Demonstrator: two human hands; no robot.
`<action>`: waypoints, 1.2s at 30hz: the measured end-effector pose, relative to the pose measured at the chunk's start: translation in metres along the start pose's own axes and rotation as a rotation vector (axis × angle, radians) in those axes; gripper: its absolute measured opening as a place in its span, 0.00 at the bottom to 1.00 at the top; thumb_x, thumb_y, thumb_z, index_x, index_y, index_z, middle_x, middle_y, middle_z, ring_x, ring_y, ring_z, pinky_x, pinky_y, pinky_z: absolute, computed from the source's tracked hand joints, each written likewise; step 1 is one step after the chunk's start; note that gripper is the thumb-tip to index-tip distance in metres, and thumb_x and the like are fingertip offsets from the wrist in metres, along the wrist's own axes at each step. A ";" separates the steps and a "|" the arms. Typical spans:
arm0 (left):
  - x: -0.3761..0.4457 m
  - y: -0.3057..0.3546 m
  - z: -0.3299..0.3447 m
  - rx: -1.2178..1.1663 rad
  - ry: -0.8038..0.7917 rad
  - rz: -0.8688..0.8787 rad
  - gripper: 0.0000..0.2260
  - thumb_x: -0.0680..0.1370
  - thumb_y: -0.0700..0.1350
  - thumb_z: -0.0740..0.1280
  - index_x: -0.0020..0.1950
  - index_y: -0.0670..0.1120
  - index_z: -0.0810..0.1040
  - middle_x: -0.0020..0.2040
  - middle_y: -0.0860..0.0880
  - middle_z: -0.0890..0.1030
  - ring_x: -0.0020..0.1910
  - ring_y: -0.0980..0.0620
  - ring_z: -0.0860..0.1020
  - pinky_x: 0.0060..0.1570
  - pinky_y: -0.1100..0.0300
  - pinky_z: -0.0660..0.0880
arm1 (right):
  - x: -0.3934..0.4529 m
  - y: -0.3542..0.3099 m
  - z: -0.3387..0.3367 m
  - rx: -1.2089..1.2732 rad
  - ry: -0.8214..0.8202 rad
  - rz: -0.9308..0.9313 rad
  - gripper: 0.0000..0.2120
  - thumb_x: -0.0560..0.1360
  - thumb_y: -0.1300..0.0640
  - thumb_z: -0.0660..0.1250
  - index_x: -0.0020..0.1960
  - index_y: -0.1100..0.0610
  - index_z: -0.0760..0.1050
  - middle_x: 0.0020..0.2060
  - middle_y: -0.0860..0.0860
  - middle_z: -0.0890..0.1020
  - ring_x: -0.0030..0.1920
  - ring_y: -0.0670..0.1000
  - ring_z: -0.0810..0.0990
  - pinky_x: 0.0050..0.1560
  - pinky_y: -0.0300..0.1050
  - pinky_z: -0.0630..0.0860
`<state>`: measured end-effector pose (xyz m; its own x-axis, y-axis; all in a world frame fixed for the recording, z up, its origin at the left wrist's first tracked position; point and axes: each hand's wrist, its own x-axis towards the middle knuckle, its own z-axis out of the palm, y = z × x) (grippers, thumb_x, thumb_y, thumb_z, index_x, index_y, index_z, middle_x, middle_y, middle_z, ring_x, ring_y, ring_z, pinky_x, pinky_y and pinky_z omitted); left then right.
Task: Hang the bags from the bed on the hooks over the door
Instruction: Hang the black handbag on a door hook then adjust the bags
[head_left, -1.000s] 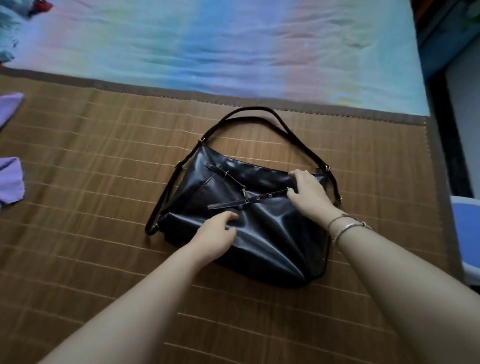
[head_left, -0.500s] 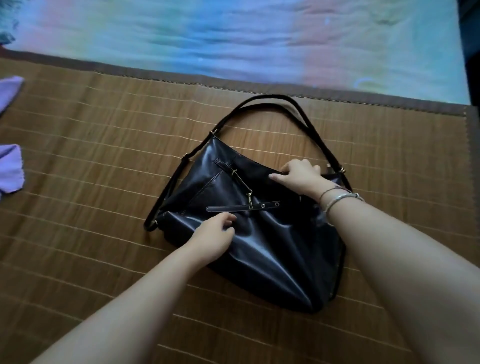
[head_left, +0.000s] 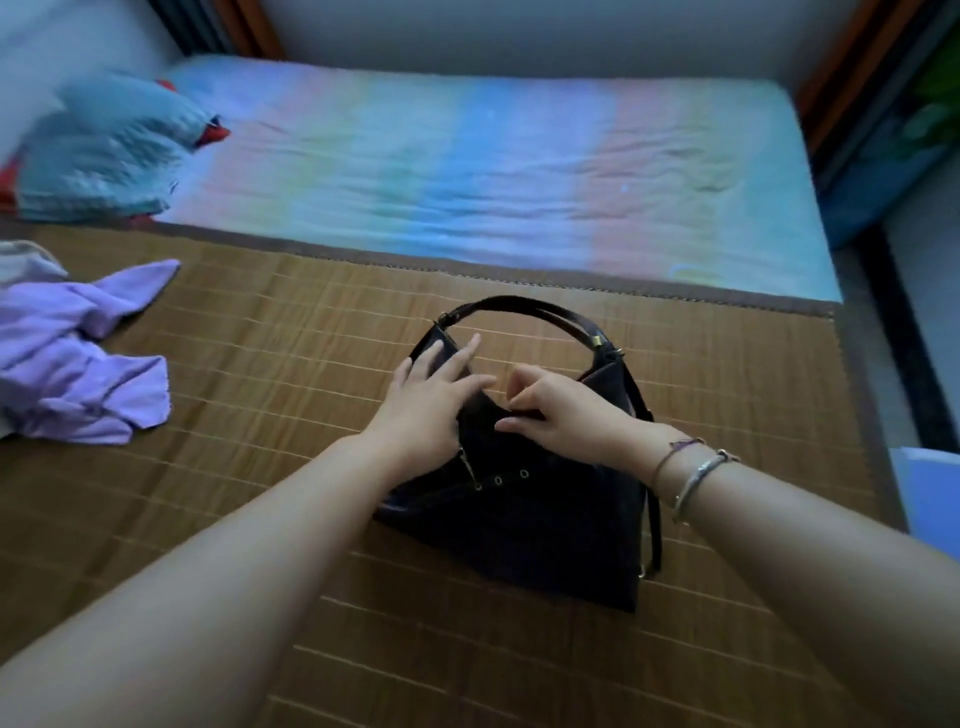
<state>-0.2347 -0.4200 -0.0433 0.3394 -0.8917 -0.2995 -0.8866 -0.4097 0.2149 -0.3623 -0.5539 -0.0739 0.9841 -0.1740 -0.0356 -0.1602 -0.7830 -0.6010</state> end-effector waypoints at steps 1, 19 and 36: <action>-0.010 0.000 -0.008 0.051 -0.006 0.023 0.30 0.75 0.38 0.62 0.73 0.59 0.59 0.79 0.56 0.42 0.78 0.47 0.41 0.76 0.45 0.43 | -0.007 -0.016 -0.004 -0.043 0.002 -0.045 0.15 0.75 0.49 0.65 0.42 0.60 0.82 0.43 0.49 0.73 0.39 0.52 0.77 0.45 0.49 0.76; -0.175 0.068 -0.091 -0.256 0.004 0.582 0.09 0.75 0.46 0.64 0.38 0.52 0.64 0.35 0.55 0.71 0.44 0.44 0.73 0.45 0.51 0.70 | -0.209 -0.219 -0.072 -0.255 0.231 0.440 0.13 0.75 0.49 0.66 0.45 0.58 0.83 0.37 0.48 0.74 0.38 0.49 0.74 0.41 0.42 0.68; -0.352 0.379 -0.074 0.220 -0.115 1.334 0.09 0.74 0.43 0.65 0.38 0.51 0.67 0.32 0.56 0.69 0.42 0.51 0.71 0.55 0.61 0.58 | -0.608 -0.297 -0.036 0.238 1.153 1.397 0.23 0.74 0.50 0.66 0.62 0.63 0.68 0.62 0.60 0.74 0.62 0.58 0.74 0.60 0.47 0.69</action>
<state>-0.6665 -0.2755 0.2123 -0.8286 -0.5567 -0.0595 -0.5522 0.7950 0.2512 -0.9163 -0.2372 0.1550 -0.4007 -0.9095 -0.1103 -0.6099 0.3546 -0.7087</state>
